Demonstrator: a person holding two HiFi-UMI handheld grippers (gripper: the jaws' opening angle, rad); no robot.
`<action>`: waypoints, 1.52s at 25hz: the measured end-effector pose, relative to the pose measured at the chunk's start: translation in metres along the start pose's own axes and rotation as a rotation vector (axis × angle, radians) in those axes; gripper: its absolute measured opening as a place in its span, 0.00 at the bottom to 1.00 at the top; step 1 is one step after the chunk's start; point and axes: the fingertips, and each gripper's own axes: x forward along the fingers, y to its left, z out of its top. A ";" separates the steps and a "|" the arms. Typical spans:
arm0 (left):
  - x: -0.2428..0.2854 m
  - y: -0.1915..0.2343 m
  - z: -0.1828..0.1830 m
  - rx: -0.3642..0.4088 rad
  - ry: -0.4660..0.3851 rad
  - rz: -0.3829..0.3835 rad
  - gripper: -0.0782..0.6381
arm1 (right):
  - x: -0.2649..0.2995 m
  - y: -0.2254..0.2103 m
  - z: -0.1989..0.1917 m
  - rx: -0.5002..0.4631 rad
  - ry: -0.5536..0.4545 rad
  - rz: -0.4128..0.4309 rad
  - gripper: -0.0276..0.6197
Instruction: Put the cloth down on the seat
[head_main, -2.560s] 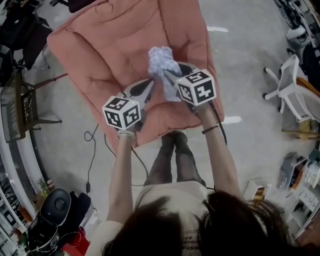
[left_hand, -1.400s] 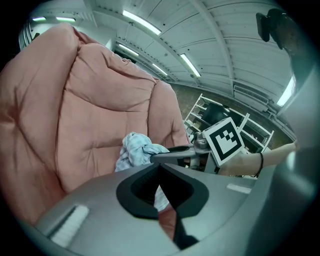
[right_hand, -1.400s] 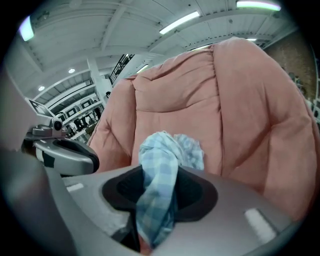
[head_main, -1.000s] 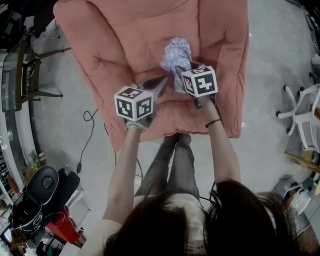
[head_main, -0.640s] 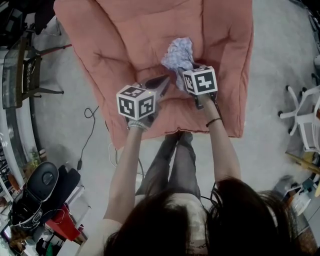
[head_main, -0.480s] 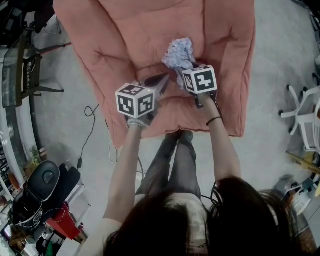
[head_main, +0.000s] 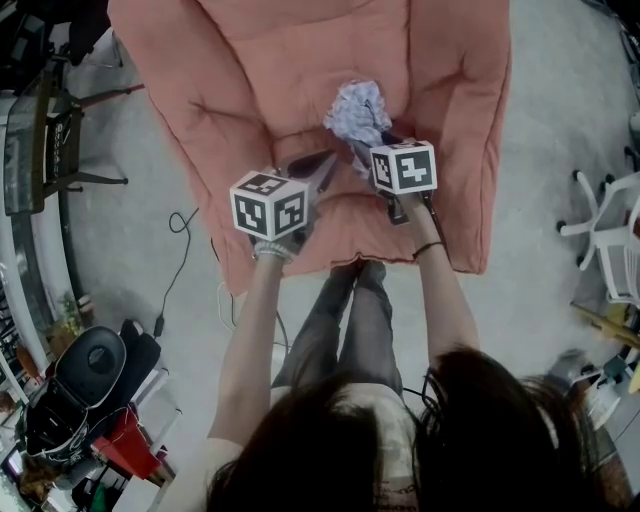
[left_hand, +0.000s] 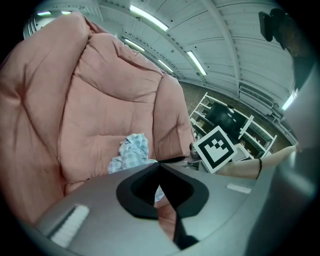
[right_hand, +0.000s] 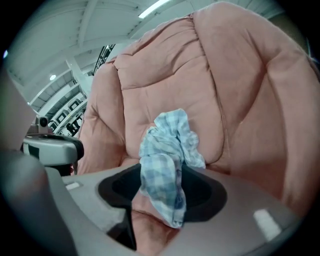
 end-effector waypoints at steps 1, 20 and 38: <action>-0.002 -0.001 0.001 -0.001 -0.002 0.001 0.09 | -0.004 0.002 0.001 0.009 -0.014 0.007 0.41; -0.058 -0.062 0.040 -0.022 -0.121 0.008 0.09 | -0.110 0.074 0.032 -0.003 -0.187 0.150 0.22; -0.133 -0.136 0.084 -0.006 -0.269 -0.038 0.09 | -0.220 0.148 0.073 -0.091 -0.344 0.168 0.12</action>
